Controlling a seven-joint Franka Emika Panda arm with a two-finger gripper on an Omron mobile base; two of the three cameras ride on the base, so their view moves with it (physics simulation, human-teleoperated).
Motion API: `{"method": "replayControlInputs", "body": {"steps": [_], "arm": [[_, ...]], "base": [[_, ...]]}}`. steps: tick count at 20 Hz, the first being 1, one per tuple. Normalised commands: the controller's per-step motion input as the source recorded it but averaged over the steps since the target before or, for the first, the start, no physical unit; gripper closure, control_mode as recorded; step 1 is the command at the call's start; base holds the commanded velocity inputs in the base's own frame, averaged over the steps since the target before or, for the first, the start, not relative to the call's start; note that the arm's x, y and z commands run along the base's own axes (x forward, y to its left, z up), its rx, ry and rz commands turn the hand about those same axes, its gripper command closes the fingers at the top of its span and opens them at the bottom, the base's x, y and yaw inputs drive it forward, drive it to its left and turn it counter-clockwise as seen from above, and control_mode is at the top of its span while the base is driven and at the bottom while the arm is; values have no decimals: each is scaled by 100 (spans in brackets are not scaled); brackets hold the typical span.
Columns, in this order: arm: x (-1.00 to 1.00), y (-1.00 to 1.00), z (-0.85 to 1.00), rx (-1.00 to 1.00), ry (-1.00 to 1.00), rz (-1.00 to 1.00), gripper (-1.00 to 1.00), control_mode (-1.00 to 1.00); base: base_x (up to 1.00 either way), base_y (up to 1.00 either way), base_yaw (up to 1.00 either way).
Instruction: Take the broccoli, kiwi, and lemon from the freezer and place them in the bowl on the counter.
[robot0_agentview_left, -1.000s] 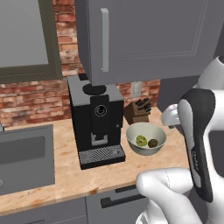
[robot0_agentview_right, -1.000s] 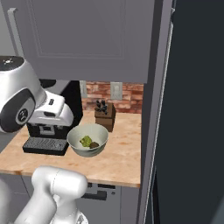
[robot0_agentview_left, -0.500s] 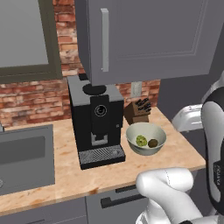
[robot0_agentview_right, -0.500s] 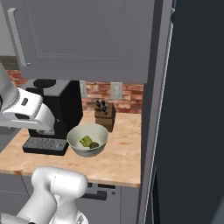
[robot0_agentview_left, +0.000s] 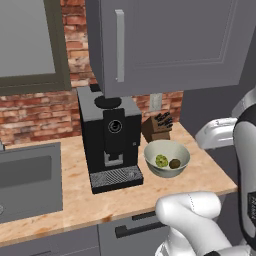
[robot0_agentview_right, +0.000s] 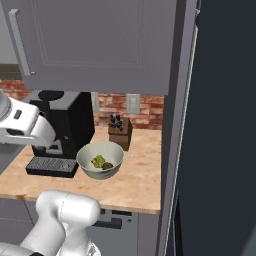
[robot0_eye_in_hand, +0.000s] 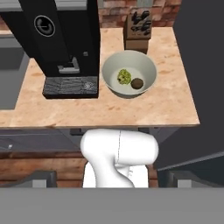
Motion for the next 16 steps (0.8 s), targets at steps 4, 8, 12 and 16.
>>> {"method": "replayControlInputs", "body": {"steps": [4,8,12,16], "arm": [[0,0,7,0,-2,0,-100,-100],[-5,0,0,0,0,2,-100,100],[0,0,0,0,0,0,-100,100],[0,0,0,0,0,0,-100,100]], "base": [[0,0,0],[-13,0,1],[-100,18,4],[-100,77,6]]}}
